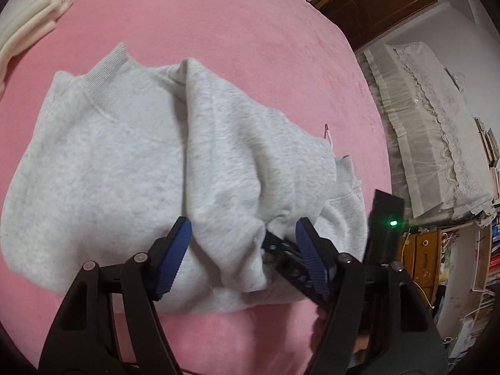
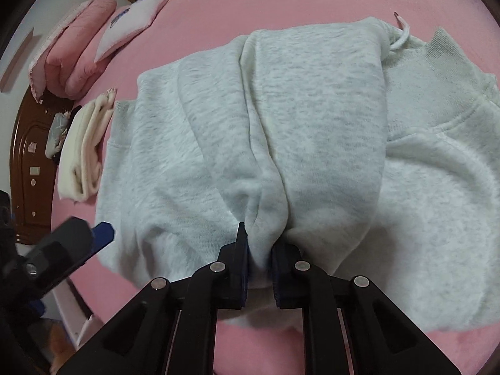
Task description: Fold large clothes
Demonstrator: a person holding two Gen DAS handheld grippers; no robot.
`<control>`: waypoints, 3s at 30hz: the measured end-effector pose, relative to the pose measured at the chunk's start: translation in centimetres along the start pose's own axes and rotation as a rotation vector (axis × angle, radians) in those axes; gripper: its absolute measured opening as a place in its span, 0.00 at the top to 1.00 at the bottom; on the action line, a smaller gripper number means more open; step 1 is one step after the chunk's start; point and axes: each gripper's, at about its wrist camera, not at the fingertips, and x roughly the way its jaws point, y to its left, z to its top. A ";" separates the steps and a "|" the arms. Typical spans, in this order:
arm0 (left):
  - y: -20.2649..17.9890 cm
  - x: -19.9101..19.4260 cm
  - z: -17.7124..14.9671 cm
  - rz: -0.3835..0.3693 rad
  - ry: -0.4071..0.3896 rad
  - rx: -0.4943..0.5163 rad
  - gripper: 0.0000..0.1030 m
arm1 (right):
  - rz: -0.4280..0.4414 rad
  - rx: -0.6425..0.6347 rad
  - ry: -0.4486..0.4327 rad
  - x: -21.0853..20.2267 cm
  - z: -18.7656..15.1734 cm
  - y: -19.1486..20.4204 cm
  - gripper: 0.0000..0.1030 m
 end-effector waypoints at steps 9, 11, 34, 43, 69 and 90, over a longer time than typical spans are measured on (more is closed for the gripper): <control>-2.7 1.4 1.4 0.090 0.025 0.100 0.57 | 0.053 0.016 -0.143 -2.2 -2.3 -2.7 0.90; -3.0 1.2 1.2 0.085 0.015 0.118 0.61 | 0.083 0.020 -0.181 -4.1 -3.3 -3.4 0.87; -1.3 5.0 -1.5 0.217 0.025 0.200 0.73 | -0.024 -0.167 -0.246 -11.2 -8.9 -2.7 0.85; -0.2 3.9 -2.8 0.168 -0.050 0.156 0.73 | 0.029 -0.111 -0.218 -10.0 -7.3 -4.8 0.86; 12.5 -7.6 -12.2 0.142 -0.140 -0.492 0.58 | -0.007 -0.098 0.027 -6.1 -1.5 1.6 0.99; 23.2 -3.3 -10.9 -0.154 -0.292 -0.850 0.36 | 0.073 -0.012 0.058 -2.2 0.8 -0.4 1.00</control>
